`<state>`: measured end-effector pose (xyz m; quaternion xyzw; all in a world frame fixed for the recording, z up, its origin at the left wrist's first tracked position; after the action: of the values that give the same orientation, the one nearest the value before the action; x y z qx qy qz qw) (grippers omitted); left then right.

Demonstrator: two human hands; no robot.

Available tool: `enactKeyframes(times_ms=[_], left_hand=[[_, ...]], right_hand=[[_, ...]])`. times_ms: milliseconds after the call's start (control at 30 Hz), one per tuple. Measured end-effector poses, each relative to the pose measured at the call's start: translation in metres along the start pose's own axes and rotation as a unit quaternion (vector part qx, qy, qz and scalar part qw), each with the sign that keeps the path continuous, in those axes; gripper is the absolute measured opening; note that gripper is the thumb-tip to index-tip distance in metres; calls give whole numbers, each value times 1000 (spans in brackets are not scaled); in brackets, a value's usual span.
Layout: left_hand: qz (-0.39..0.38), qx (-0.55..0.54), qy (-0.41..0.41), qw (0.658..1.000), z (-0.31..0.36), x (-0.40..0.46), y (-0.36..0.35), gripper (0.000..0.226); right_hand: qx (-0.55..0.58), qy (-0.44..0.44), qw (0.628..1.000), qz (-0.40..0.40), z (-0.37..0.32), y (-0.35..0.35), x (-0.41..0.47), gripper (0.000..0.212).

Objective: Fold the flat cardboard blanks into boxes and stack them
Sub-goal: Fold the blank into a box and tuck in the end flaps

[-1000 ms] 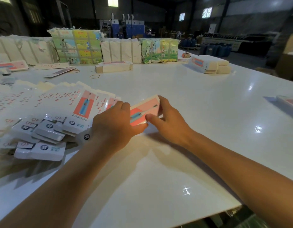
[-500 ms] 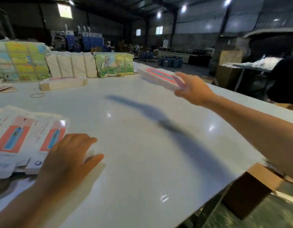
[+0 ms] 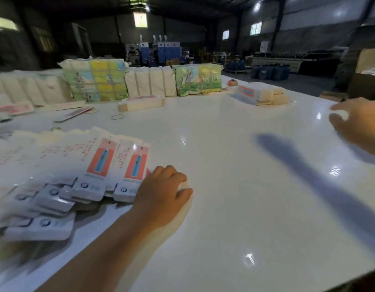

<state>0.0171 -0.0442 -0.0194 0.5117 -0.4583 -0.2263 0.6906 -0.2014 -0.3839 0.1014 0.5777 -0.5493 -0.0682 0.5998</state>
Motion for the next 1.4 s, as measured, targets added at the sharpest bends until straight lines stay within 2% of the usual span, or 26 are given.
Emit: enactKeyframes(times_ms=[67, 133, 200, 267, 367, 500, 600, 667, 733, 833, 967, 1033, 1167, 1233, 1300, 1333, 1400], left_hand=[[-6, -8, 0, 1000, -2, 0, -1, 33], [-7, -17, 0, 1000, -3, -1, -2, 32], [-4, -21, 1, 1000, -4, -3, -1, 32], [0, -27, -3, 1000, -5, -5, -1, 32], [13, -51, 5, 999, -7, -8, 3, 30], [64, -38, 123, 990, -39, 0, 29, 29], [-15, 124, 236, 964, -94, 23, 54, 45], [-91, 215, 311, 921, -135, 29, 73, 65], [-165, 243, 369, 882, -167, 21, 78, 80], [-226, 197, 393, 870, -188, 5, 65, 75], [-184, 105, 442, 871, -194, 2, 69, 82], [-143, 121, 445, 876, -194, 7, 79, 68], [-24, 128, 430, 894, -185, 23, 115, 14], [49, 40, 383, 921, -168, 40, 135, 16], [77, -92, 313, 942, -139, 51, 140, 24], [71, -146, 275, 948, -121, 51, 135, 28], [28, -178, 201, 963, -83, 40, 111, 33]], right_hand=[[134, 77, 987, -48, -72, -19, -32, 24], [196, 165, 956, -141, -153, -44, -77, 20], [206, 224, 926, -222, -202, -72, -122, 20], [166, 262, 915, -257, -223, -92, -158, 22], [154, 302, 913, -226, -231, -102, -172, 29], [183, 299, 910, -220, -227, -103, -171, 26], [199, 299, 908, -216, -229, -100, -171, 24], [223, 296, 904, -213, -229, -98, -172, 22], [234, 297, 902, -210, -229, -96, -172, 22], [239, 305, 899, -204, -230, -94, -172, 26], [252, 305, 896, -201, -229, -93, -172, 23], [250, 306, 896, -202, -229, -94, -172, 22], [239, 305, 898, -207, -230, -95, -172, 25], [232, 302, 900, -213, -230, -95, -172, 25], [234, 296, 900, -220, -230, -95, -171, 23], [235, 293, 900, -221, -231, -94, -170, 22], [225, 284, 903, -231, -230, -96, -170, 19]])
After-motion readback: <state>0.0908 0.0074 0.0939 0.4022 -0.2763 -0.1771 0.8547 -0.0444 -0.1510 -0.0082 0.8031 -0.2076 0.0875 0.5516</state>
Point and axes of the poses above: each hand's wrist, its own x-axis towards the middle knuckle, its own y-axis out of the back of the hand, z = x × y, the point moved 8 cm from there along x, towards the middle knuckle, and after that the axes turned 8 degrees about x, right-handed, at the moved point
